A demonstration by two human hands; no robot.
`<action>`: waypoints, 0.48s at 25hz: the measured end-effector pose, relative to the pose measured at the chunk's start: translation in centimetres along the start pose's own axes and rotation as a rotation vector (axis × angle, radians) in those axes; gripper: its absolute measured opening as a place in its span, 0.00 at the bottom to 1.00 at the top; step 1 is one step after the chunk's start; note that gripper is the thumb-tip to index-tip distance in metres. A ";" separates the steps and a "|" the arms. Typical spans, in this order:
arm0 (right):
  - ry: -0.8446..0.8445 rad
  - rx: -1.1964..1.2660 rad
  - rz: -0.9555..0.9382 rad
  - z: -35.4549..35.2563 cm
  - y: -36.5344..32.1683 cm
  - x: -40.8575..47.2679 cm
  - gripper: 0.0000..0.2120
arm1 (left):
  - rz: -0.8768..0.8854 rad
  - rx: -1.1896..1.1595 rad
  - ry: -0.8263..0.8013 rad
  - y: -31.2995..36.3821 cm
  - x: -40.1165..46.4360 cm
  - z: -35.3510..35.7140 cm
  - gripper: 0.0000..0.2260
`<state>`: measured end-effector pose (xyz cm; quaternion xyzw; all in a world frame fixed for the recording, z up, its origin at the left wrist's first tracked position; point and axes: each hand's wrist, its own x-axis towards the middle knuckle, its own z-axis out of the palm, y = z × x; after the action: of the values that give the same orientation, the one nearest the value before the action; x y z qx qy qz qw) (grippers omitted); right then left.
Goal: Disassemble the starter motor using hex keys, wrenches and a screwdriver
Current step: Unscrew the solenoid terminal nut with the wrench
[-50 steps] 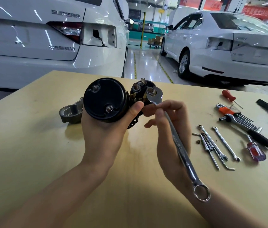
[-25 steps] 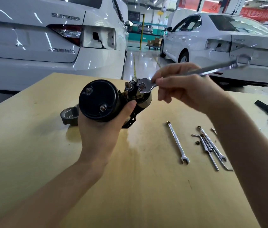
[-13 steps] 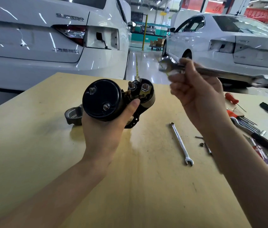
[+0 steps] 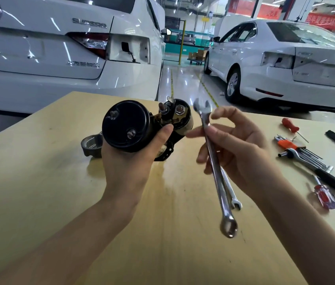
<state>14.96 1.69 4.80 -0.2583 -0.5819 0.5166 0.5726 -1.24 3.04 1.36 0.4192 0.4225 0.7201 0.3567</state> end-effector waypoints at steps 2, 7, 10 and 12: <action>-0.004 -0.075 -0.001 0.4 0.0 -0.4 0.10 | -0.002 0.008 -0.007 -0.1 0.0 0.0 0.22; 0.038 -0.179 0.003 1.8 0.4 -0.5 0.12 | 0.010 0.016 -0.032 -0.2 -0.1 -0.1 0.29; 0.070 -0.213 0.037 2.5 0.9 -0.5 0.13 | 0.038 0.004 -0.036 -0.3 -0.2 0.0 0.28; 0.096 -0.219 0.041 2.7 1.2 -0.5 0.14 | 0.045 -0.012 -0.033 -0.3 -0.2 0.1 0.28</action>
<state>12.21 0.78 4.03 -0.3557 -0.6015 0.4486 0.5572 -1.04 2.99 1.03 0.4386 0.4025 0.7234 0.3497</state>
